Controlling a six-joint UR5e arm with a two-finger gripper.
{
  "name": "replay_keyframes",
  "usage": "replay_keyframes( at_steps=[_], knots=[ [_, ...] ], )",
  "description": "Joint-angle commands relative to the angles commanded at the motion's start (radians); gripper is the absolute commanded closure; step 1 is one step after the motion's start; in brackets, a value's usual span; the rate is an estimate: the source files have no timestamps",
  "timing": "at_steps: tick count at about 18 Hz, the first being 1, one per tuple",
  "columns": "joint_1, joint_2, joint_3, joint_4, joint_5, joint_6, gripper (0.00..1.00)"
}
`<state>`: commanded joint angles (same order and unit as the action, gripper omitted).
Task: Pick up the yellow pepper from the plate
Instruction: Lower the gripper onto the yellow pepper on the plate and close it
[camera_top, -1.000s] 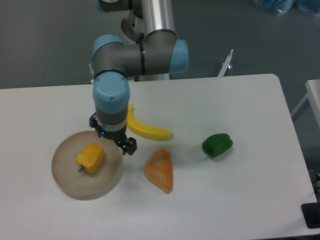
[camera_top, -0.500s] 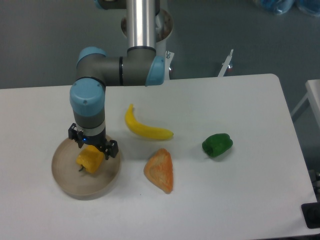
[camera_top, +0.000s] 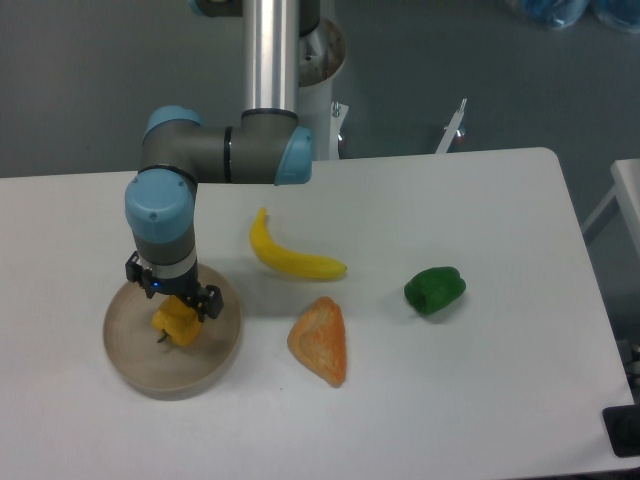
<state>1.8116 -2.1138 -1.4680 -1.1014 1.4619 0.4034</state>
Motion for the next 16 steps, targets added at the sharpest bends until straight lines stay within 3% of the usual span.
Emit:
replay_keyframes(
  at_steps=[3,4,7,8,10,16],
  knots=[
    [-0.002,-0.021,0.000,0.006,0.003,0.009,0.00],
    [-0.002,-0.025,0.000,0.008,0.005,0.009,0.05],
    [-0.002,-0.023,0.000,0.006,0.006,0.003,0.53],
    [-0.002,-0.023,-0.002,0.008,0.015,0.003,0.66],
    [-0.003,-0.017,0.002,0.006,0.032,0.006,0.80],
    [0.017,0.050,0.034,0.002,0.035,0.018,0.82]
  ],
)
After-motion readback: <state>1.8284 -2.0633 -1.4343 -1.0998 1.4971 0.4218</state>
